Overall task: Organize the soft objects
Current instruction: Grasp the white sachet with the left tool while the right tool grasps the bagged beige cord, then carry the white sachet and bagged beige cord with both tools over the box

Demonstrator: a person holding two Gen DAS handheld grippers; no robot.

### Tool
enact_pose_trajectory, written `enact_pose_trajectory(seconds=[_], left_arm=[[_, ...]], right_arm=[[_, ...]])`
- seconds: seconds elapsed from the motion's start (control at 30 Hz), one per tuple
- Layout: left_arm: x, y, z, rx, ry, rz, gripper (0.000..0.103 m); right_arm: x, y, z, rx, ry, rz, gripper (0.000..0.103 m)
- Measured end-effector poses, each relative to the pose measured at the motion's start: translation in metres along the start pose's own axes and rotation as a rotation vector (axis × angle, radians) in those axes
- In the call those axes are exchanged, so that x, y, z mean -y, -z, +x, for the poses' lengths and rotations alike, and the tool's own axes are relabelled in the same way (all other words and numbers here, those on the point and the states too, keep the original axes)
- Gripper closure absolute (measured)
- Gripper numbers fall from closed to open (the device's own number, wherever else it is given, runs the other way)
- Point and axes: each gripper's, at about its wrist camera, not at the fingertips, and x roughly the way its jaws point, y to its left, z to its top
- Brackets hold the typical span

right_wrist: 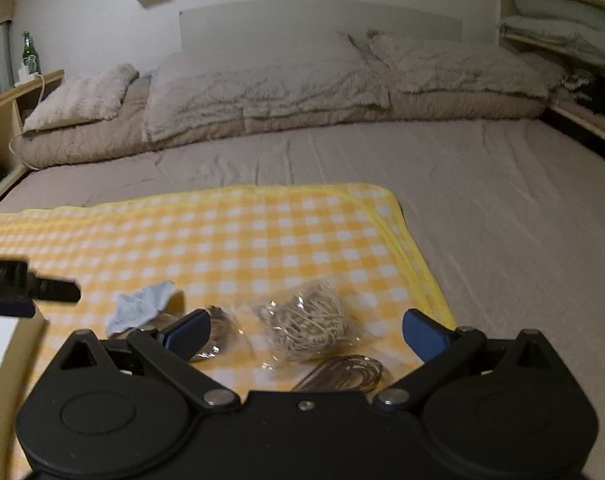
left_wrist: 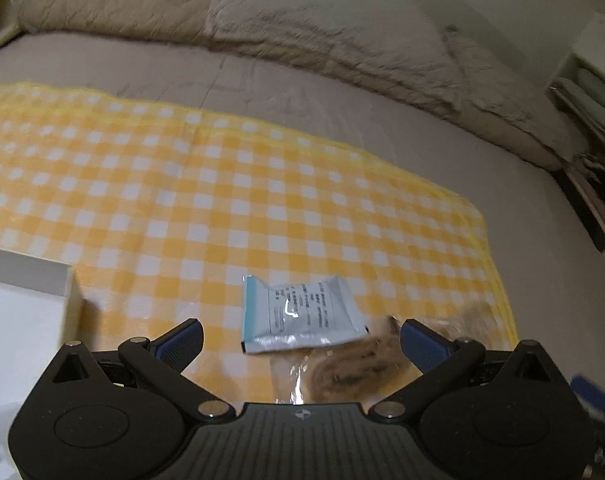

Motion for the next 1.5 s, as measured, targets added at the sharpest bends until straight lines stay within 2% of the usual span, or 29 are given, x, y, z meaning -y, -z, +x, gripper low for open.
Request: enact_pose_trajectory(seconds=[0.13, 0.3, 0.5, 0.67, 0.83, 0.93, 1.0, 1.17, 1.23, 1.3, 1.33, 1.37, 1.4, 1.5], left_arm=[[-0.002, -0.013, 0.033, -0.036, -0.027, -0.058, 0.000], [0.001, -0.022, 0.068, -0.067, -0.051, -0.063, 0.000], [0.009, -0.023, 0.095, -0.134, -0.051, -0.030, 0.000], [0.017, -0.020, 0.101, -0.126, -0.086, 0.027, 0.000], [0.022, -0.016, 0.103, -0.130, -0.114, 0.077, 0.000], [0.022, -0.016, 0.104, -0.122, -0.123, 0.079, 0.004], [0.023, -0.015, 0.102, -0.114, -0.145, 0.086, 0.010], [0.015, -0.018, 0.095, -0.087, -0.138, 0.066, 0.024], [0.011, -0.018, 0.093, -0.079, -0.134, 0.060, 0.027], [0.008, -0.018, 0.090, -0.078, -0.135, 0.057, 0.028], [0.006, -0.017, 0.088, -0.076, -0.136, 0.056, 0.029], [0.006, -0.017, 0.087, -0.076, -0.138, 0.054, 0.029], [0.004, -0.017, 0.085, -0.075, -0.139, 0.052, 0.029], [0.002, -0.015, 0.080, -0.067, -0.145, 0.060, 0.030]], right_arm=[[0.011, 0.004, 0.024, -0.033, -0.011, 0.038, 0.000], [0.018, 0.003, 0.052, -0.047, -0.012, 0.044, 0.000], [0.019, 0.003, 0.081, -0.068, -0.011, 0.037, 0.000], [0.016, 0.001, 0.097, -0.068, -0.025, 0.003, 0.000], [0.007, 0.003, 0.112, -0.092, -0.027, -0.093, 0.000], [0.005, 0.005, 0.122, -0.113, -0.023, -0.144, 0.000], [0.004, 0.005, 0.124, -0.114, -0.030, -0.163, 0.000], [-0.005, 0.008, 0.120, -0.127, -0.061, -0.245, 0.001], [-0.011, 0.011, 0.116, -0.127, -0.074, -0.286, 0.005], [-0.015, 0.011, 0.114, -0.127, -0.075, -0.303, 0.015], [-0.016, 0.010, 0.114, -0.129, -0.070, -0.297, 0.018], [-0.016, 0.009, 0.114, -0.128, -0.056, -0.285, 0.027], [-0.015, 0.008, 0.114, -0.127, -0.046, -0.274, 0.031], [-0.012, 0.007, 0.114, -0.132, -0.043, -0.246, 0.039]])
